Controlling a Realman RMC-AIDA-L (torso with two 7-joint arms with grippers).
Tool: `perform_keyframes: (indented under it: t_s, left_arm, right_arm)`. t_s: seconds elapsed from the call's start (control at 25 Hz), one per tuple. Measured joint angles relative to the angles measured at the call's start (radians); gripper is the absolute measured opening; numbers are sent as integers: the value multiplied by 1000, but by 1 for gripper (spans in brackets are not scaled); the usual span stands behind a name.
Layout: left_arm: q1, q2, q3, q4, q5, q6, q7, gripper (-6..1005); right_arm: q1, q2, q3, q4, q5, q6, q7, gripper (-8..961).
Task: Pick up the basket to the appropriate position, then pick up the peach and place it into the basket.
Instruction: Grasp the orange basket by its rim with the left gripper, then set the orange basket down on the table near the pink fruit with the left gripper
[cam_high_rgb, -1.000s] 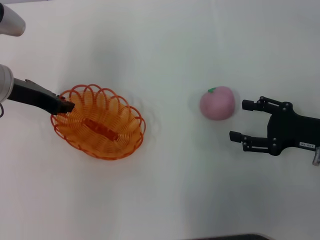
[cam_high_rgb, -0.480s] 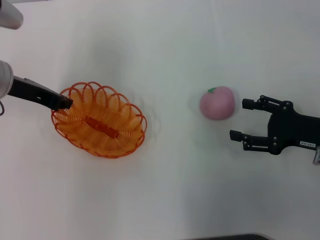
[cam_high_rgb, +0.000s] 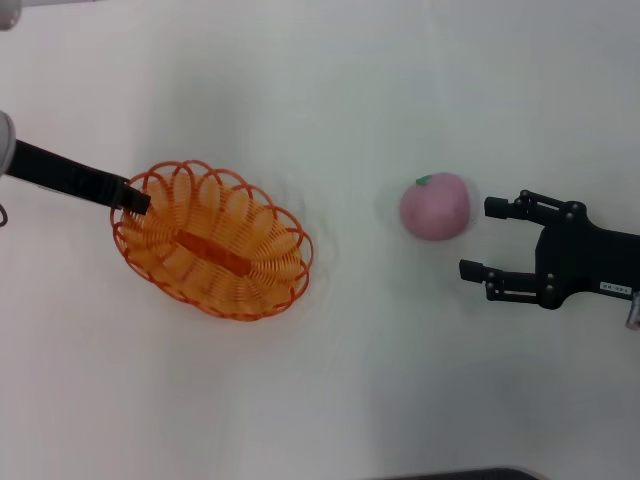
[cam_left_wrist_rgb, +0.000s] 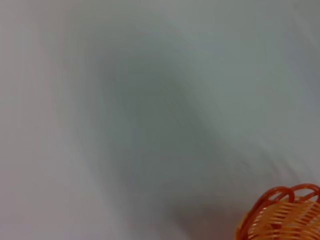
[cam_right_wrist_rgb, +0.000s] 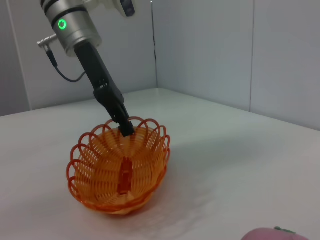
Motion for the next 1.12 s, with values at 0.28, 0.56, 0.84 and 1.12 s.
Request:
perform_keyframes:
  t_s: [0.28,0.56,0.84,1.12]
  left_arm:
    - [-15,18,-70,-20,-14,59,-45,66]
    - [10,9,-103,-22,-32,80,-103,63]
    - [55,-35,-123,-1,-69,80,-106,62]
    - [132,-43,-119,-8,-182,48,-117,62]
  right_arm:
    - [1,0,0,0,0,-2,0,884]
    - [7,0,-1,8,0,-3,0,882]
    - [12,0,0,9,1,-3,0,884]
    - [17,3,0,11,2,-3,0,883]
